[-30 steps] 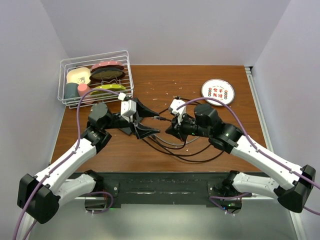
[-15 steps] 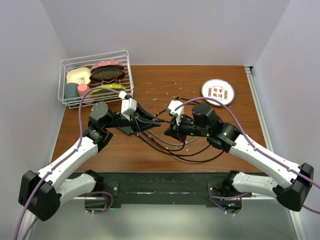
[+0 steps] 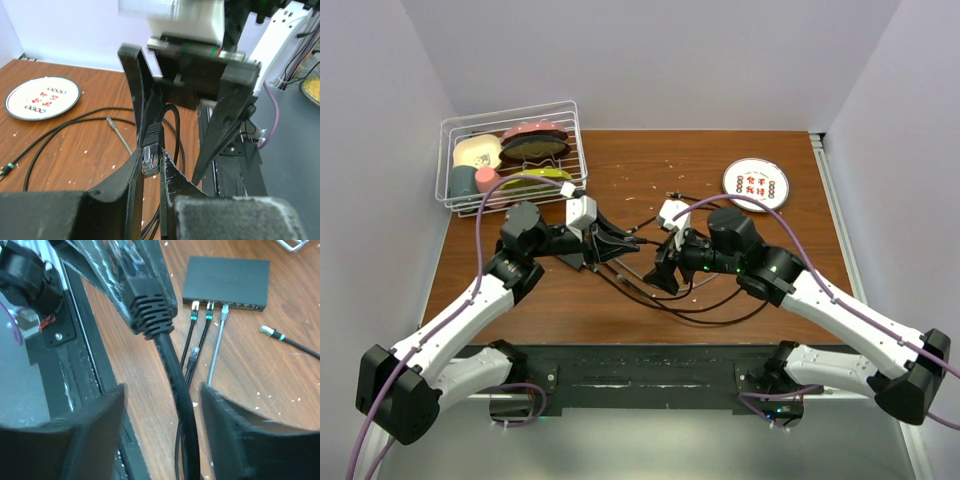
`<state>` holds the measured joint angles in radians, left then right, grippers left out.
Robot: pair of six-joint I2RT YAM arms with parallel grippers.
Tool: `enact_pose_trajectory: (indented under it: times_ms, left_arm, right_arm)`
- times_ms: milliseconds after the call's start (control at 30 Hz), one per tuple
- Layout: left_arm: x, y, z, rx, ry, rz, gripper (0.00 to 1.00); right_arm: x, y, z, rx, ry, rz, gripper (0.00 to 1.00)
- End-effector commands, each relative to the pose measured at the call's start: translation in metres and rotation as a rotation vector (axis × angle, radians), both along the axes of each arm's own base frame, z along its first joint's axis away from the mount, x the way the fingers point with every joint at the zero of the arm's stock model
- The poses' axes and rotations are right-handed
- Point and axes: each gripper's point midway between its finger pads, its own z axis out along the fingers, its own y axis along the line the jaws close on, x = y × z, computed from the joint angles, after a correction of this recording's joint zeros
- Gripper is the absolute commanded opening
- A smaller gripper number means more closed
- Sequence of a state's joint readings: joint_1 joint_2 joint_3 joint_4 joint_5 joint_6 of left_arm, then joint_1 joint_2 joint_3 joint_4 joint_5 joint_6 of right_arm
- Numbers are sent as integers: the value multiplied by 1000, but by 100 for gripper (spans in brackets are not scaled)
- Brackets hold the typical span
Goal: Insert the plug into the switch port
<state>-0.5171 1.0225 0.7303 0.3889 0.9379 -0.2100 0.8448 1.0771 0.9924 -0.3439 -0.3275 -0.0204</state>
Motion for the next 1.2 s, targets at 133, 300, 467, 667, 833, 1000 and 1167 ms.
enact_pose_trajectory:
  times_ms: [133,300,467,667,833,1000,1167]
  left_arm:
    - [-1,5,24,-9,-90,20,0]
    - [-6,8,31,-16,-112,21,0]
    - [-10,10,33,-17,-125,19,0]
    - [-11,12,35,-13,-132,26,0]
    - [-7,12,31,0,-123,40,0]
    - [-6,13,31,1,-126,51,0]
    - [-4,13,32,2,-128,65,0]
  right_arm:
    - [-3,0,94,256,-102,-4,85]
    - [1,9,108,353,5,91,80]
    - [3,20,116,432,138,153,70]
    - [11,30,114,460,239,159,58]
    - [8,30,121,484,252,168,50]
    - [7,29,126,497,258,160,42]
    - [7,30,121,483,293,164,42]
